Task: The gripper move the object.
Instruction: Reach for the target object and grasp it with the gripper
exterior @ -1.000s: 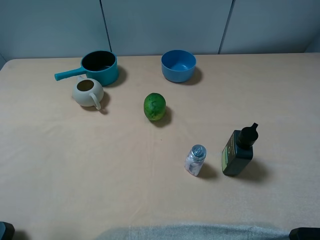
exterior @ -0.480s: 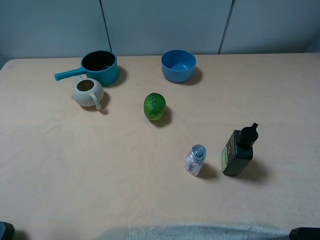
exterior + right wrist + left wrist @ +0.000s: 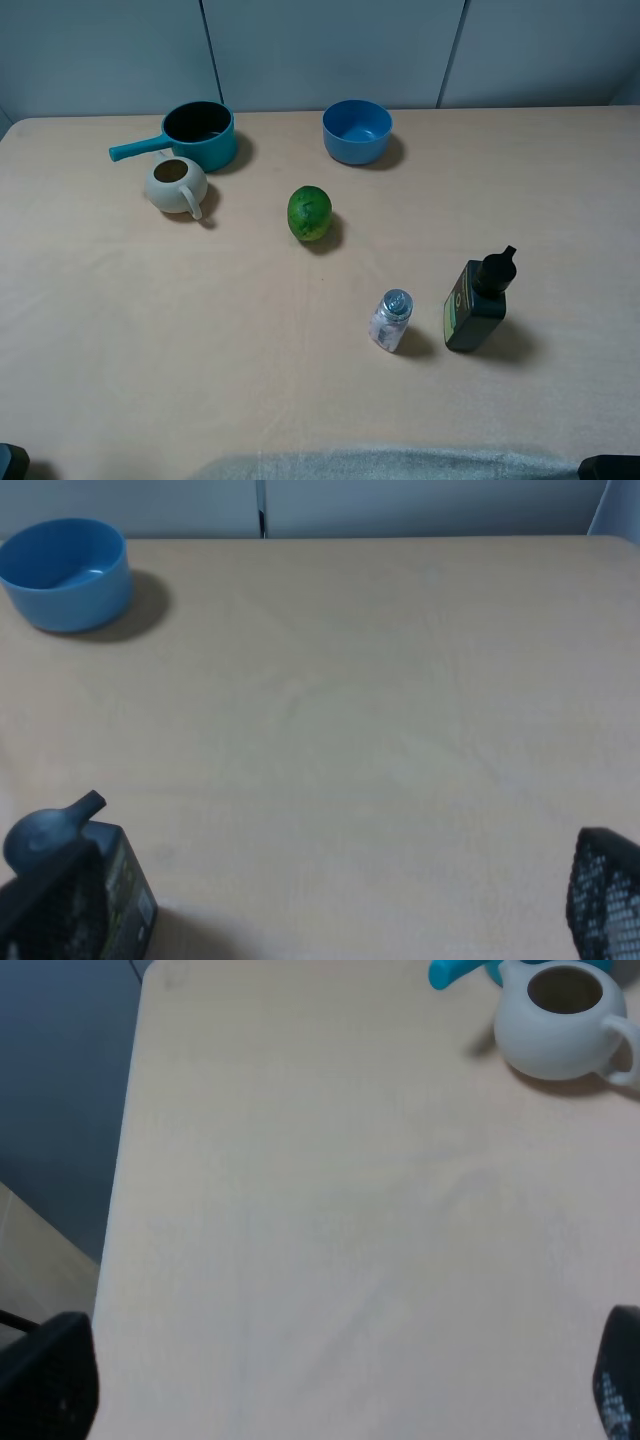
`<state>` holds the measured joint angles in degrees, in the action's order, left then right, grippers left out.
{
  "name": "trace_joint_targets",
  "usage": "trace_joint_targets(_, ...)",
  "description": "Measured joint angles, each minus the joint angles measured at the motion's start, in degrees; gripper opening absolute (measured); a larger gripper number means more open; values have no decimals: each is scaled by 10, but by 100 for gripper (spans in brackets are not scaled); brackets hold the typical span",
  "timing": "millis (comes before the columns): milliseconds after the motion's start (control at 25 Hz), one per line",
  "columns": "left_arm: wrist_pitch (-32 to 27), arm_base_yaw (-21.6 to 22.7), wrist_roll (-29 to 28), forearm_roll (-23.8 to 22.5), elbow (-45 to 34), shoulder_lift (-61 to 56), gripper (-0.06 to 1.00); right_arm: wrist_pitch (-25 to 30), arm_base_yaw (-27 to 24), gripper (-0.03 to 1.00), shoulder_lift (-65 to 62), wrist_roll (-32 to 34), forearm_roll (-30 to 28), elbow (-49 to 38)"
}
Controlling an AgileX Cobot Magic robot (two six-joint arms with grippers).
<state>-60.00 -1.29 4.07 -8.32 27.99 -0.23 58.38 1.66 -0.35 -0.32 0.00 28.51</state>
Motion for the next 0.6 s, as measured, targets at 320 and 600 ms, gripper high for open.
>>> trace_joint_targets(320, 0, 0, 0, 0, 0, 0, 99, 0, 0, 69, 0, 0, 0, 0)
trace_joint_targets(600, 0, 0, 0, 0, 0, 0, 99, -3, 0, 69, 0, 0, 0, 1)
